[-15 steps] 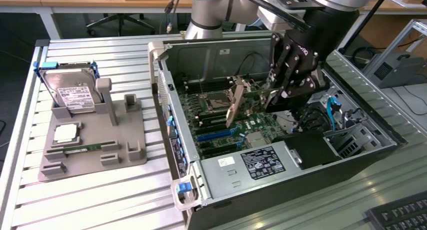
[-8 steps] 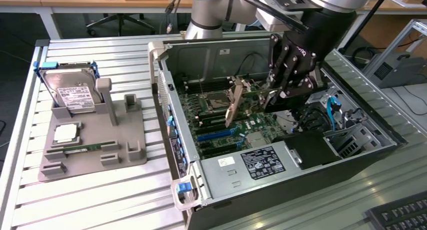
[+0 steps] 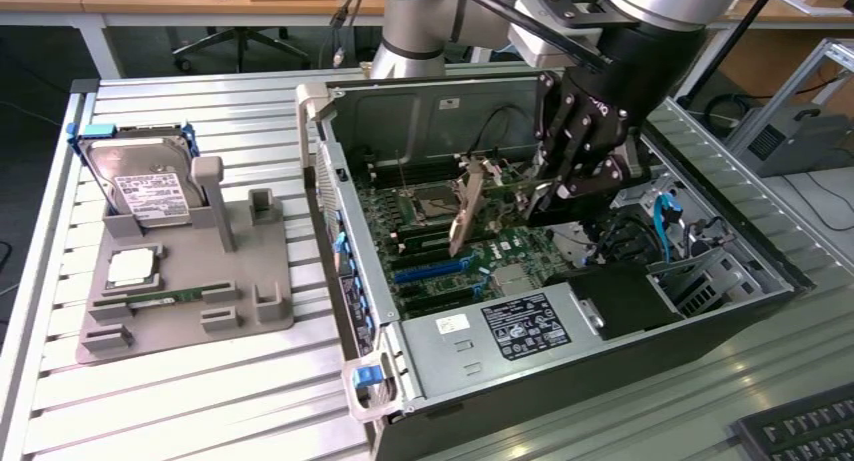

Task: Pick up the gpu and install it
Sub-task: 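Insert the gpu into the slot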

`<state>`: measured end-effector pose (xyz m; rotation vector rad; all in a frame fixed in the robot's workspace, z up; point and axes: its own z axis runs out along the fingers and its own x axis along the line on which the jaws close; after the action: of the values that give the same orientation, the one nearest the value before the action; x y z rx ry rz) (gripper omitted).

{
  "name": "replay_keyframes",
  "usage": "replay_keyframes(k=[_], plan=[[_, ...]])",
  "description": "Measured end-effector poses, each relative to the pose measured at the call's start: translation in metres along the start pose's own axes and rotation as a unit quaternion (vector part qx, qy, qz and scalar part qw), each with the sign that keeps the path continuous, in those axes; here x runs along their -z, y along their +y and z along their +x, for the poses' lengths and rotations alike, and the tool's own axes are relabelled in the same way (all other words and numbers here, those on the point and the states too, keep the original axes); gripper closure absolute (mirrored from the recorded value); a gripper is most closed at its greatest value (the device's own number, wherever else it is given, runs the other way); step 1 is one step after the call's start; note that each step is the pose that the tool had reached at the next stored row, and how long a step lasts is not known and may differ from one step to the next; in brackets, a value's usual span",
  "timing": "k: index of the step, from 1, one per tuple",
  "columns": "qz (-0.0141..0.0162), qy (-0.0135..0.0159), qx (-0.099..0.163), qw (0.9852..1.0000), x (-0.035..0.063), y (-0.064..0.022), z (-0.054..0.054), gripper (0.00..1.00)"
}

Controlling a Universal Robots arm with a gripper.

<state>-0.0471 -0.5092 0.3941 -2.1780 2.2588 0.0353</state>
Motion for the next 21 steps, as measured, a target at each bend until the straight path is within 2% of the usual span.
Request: replay_keyframes(k=[21], plan=[[0.0, 0.0, 0.0, 1.0, -0.0119, -0.0001, 0.0, 0.73]])
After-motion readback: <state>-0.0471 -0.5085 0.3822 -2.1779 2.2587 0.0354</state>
